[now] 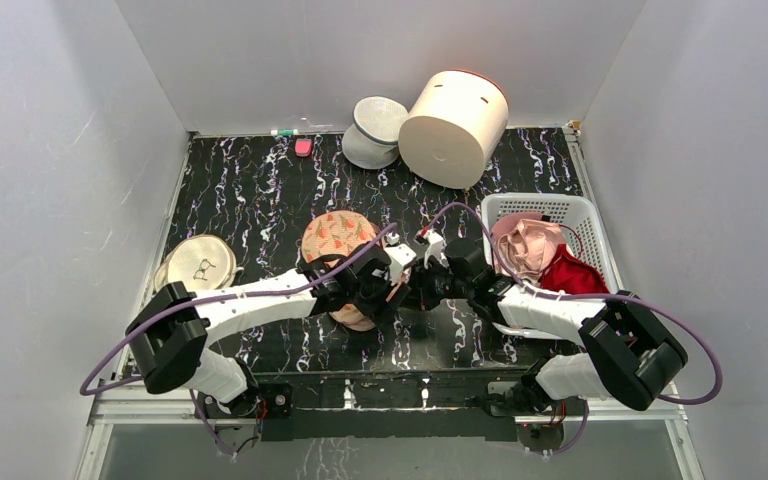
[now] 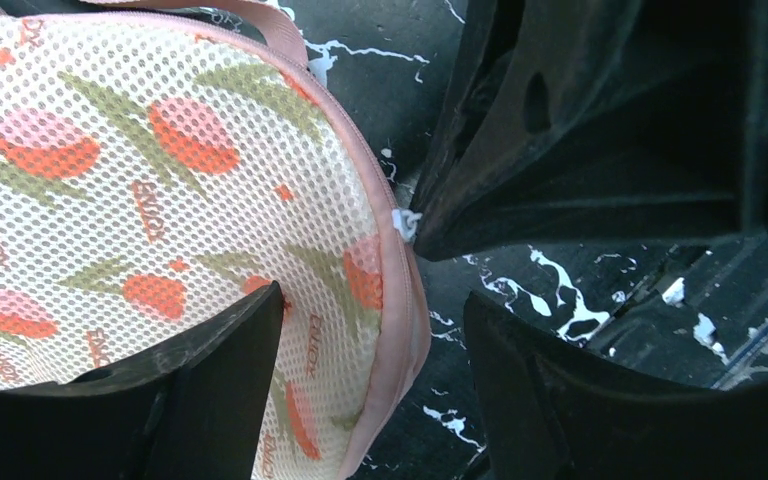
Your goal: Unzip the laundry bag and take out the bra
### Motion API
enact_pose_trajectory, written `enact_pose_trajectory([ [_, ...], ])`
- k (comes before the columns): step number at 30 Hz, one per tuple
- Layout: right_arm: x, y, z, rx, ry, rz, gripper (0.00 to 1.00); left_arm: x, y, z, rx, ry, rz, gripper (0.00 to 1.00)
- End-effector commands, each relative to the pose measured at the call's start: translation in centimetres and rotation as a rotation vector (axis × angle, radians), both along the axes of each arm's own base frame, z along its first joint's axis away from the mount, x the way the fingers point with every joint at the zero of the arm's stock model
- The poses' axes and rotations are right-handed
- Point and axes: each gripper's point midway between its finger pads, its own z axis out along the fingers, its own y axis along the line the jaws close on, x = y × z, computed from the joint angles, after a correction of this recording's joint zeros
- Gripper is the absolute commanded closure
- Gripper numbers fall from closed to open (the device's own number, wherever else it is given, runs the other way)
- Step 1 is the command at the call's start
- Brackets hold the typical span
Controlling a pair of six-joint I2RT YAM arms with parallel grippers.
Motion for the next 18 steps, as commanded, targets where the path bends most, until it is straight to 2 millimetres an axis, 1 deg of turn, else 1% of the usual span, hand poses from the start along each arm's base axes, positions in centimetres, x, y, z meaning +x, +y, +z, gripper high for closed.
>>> enact_pose_trajectory([
  [1, 0.6, 1.0, 2.7, 0.072, -0.077, 0.012, 1.00, 1.7, -0.1, 0.7, 0.029, -0.078, 0.039, 0.38],
  [4, 0.7, 1.0, 2.7, 0.068, -0.079, 0.010, 1.00, 2.0, 0.8, 0.3, 0.066, -0.092, 0.062, 0.47],
  [6, 0.8, 0.9, 2.6, 0.060, -0.082, 0.002, 1.00, 2.1, 1.5, 0.1, 0.091, -0.103, 0.078, 0.56],
  [8, 1.0, 0.7, 2.4, 0.051, -0.085, -0.013, 1.00, 2.2, 2.2, 0.1, 0.116, -0.116, 0.092, 0.67],
  [11, 1.3, 0.5, 2.1, 0.040, -0.088, -0.035, 1.00, 2.2, 3.0, 0.1, 0.136, -0.129, 0.107, 0.77],
  [17, 2.3, -0.4, 1.4, -0.009, -0.081, -0.096, 1.00, 1.9, 4.1, 0.3, 0.149, -0.132, 0.124, 0.94],
  [18, 2.6, -0.6, 1.3, -0.016, -0.081, -0.108, 1.00, 1.8, 4.3, 0.3, 0.152, -0.134, 0.130, 0.99],
])
